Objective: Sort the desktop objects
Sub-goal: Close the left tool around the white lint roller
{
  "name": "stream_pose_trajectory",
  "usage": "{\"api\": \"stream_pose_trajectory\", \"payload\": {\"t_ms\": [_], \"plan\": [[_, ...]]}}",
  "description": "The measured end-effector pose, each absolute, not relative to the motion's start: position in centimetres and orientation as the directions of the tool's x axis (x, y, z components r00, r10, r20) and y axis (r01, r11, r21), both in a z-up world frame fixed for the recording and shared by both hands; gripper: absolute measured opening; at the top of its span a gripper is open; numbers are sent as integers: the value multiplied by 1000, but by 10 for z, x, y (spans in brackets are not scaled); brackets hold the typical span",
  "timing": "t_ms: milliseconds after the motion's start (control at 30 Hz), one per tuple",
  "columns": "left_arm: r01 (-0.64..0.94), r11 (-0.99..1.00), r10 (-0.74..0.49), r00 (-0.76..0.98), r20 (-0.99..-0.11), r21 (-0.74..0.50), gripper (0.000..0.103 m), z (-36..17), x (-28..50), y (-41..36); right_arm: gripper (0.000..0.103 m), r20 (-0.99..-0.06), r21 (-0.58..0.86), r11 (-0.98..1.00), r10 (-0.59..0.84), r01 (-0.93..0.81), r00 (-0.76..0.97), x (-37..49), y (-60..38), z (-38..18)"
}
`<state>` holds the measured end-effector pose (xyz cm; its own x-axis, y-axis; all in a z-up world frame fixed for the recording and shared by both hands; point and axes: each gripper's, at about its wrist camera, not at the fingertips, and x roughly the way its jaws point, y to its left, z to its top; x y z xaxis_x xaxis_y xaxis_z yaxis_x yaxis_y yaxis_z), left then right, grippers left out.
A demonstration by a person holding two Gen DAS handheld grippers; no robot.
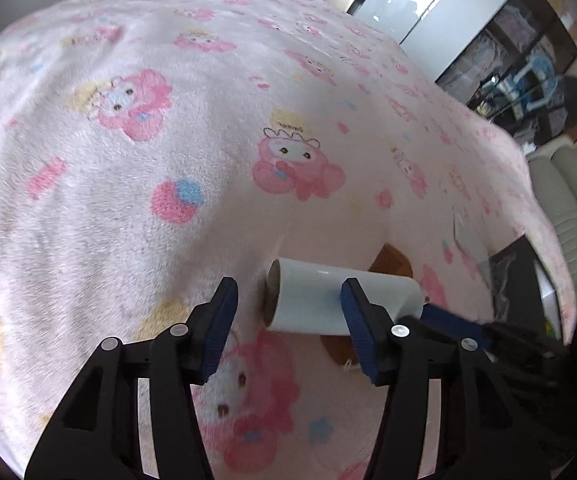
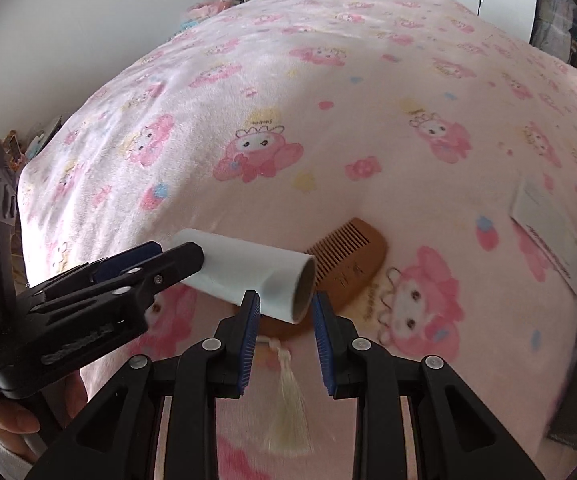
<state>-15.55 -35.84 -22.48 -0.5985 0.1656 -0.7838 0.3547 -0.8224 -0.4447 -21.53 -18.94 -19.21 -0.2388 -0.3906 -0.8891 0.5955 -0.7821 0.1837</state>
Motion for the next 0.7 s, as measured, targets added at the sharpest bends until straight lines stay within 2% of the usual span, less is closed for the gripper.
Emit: {"api": "stream_pose_trajectory", "payload": {"t_ms": [333, 533, 700], "plan": [[310, -784, 265, -618, -740, -539, 54, -211, -147, -339, 24, -865, 247, -762, -452, 599, -218, -211, -179, -183], [238, -798, 312, -623, -718, -553, 54, -187, -127, -300, 24, -840, 265, -750, -488, 606, -237, -190, -138, -157], [189, -809, 371, -569, -733, -556, 55, -194, -111, -252, 24, -832, 266, -767, -488, 583, -262, -163, -92, -148]]}}
